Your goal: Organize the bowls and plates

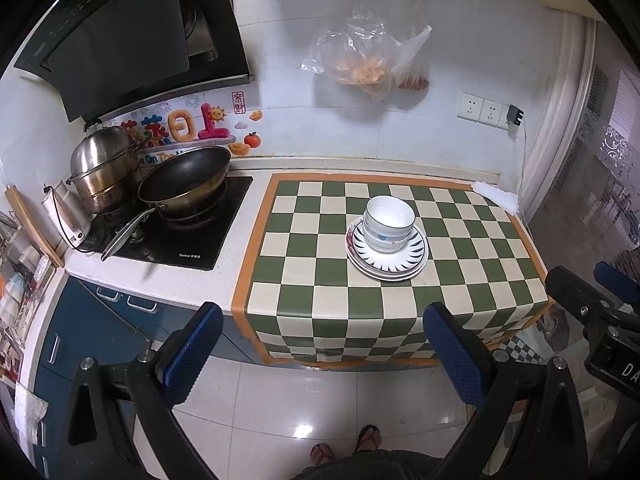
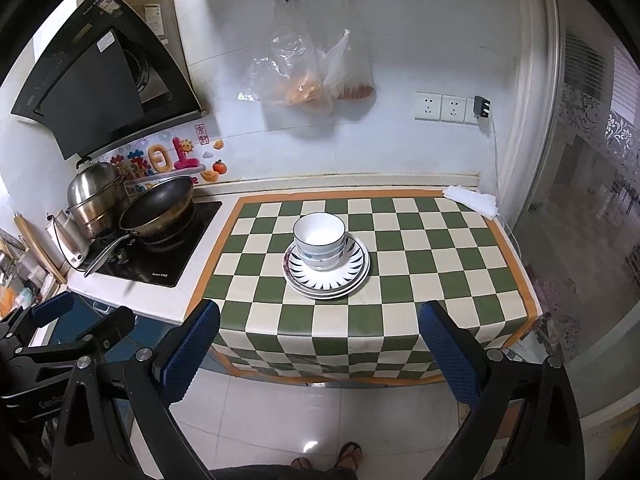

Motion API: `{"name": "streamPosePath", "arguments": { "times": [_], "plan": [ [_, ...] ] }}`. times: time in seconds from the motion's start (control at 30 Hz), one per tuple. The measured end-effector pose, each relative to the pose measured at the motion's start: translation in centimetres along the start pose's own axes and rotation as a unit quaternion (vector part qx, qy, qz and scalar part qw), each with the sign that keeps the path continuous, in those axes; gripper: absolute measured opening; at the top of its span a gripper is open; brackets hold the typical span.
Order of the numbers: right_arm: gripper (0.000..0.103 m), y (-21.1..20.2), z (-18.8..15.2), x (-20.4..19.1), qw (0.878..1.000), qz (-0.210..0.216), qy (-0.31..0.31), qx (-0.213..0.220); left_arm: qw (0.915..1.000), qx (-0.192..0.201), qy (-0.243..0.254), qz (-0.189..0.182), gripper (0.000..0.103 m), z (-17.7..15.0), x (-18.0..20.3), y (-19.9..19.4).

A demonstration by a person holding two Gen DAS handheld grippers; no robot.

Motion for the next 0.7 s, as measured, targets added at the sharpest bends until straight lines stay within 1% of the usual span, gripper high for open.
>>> {"name": "streamPosePath", "arguments": {
  "times": [0.7],
  "plan": [
    [0.101, 0.21, -0.28, 0.69, 1.000, -0.005, 0.005, -0.003, 1.0000, 0.002, 0.001, 0.000, 0.103, 0.26, -0.10, 0.12]
  ]
}}
Point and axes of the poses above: each gripper's, at about its wrist camera, not at the fingertips, and y roughly the way its jaws point, x to its right, z to its top, the point moved 6 cm from there along y, roughly the way its jaws point, and after that the axes turned 4 degrees about y, right-handed, at the moved point
